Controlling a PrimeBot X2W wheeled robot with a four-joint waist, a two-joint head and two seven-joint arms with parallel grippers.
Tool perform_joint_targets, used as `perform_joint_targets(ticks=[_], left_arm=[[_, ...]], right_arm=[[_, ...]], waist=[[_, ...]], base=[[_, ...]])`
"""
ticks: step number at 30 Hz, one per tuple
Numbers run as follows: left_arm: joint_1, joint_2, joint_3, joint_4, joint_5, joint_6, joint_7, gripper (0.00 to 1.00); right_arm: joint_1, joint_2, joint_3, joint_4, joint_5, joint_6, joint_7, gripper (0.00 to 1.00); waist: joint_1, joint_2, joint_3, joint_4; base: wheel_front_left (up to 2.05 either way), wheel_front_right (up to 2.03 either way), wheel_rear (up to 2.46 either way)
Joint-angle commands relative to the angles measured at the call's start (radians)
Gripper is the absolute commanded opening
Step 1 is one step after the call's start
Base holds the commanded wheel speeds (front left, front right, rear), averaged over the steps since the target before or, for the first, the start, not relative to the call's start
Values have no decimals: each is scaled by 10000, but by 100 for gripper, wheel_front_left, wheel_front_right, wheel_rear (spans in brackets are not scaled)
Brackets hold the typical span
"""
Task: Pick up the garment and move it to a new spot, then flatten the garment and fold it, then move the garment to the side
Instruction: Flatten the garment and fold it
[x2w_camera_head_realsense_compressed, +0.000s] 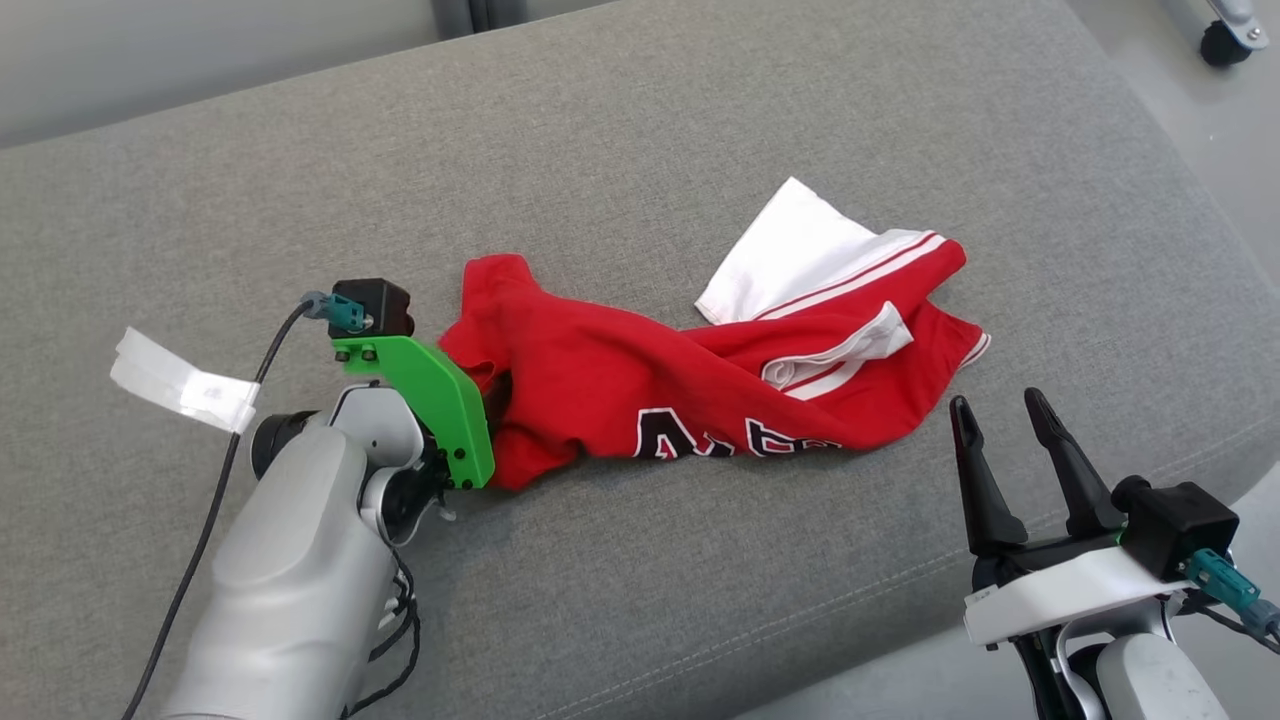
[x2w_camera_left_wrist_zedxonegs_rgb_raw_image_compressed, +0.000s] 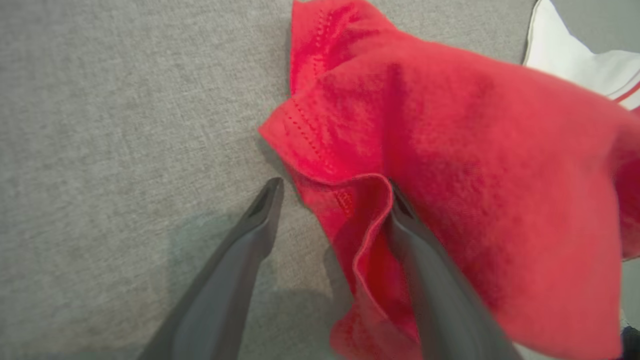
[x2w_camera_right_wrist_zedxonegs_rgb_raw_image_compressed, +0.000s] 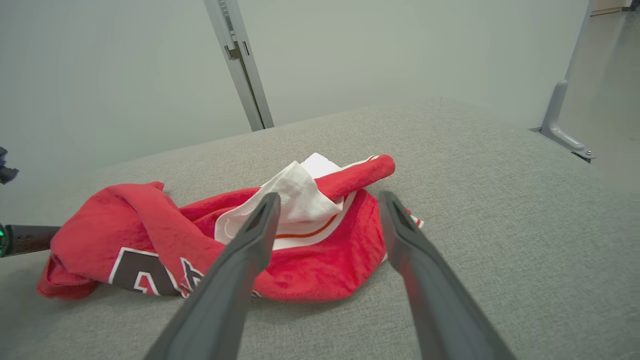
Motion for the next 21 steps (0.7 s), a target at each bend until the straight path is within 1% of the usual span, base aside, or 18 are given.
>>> perform_joint_targets(ticks=[1, 2, 4, 5, 7, 10, 14, 19, 21], left_arm=[[-202, 1, -68, 86, -113, -50, 136, 29], [-249, -40, -61, 97, -376, -82, 197, 0], [-428, 73, -291, 27, -320, -98, 134, 0], [-497, 122, -323, -68, -471, -103, 32, 0], [-717, 431, -488, -208, -299, -104, -304, 0], [-1110, 716, -638, -439, -219, -105, -801, 0], [-1763, 1140, -556, -583, -499, -107, -1162, 0], [-2853, 1759, -615, -601, -155, -105, -1931, 0], [-3259, 1892, -696, -680, 24, -105, -2408, 0]], right_arm=[[-123, 9, -20, 35, 7, -10, -67, 100], [-144, 12, -73, 43, 13, -10, -93, 100], [-167, 21, -129, 72, 24, -10, -123, 100], [-166, 30, -160, 89, 28, -10, -137, 100], [-149, 87, -221, 108, 118, -10, -148, 100], [-141, 117, -255, 123, 144, -10, -181, 100], [-197, 165, -178, 172, 194, -10, -198, 100], [-286, 177, -106, 245, 207, -10, -232, 100], [-331, 169, -102, 271, 267, -10, -234, 100]], waist=[[-1, 0, 65, -102], [-1, 0, 56, -98], [-1, 0, 34, -83], [-1, 0, 25, -67], [-1, 0, 15, -23], [-1, 0, -10, 24], [-1, 0, -29, 27], [-1, 0, -8, -28], [-1, 0, 0, -18]], base=[[0, 0, 0], [0, 0, 0], [0, 0, 0], [0, 0, 0], [0, 0, 0], [0, 0, 0], [0, 0, 0], [0, 0, 0], [0, 0, 0]])
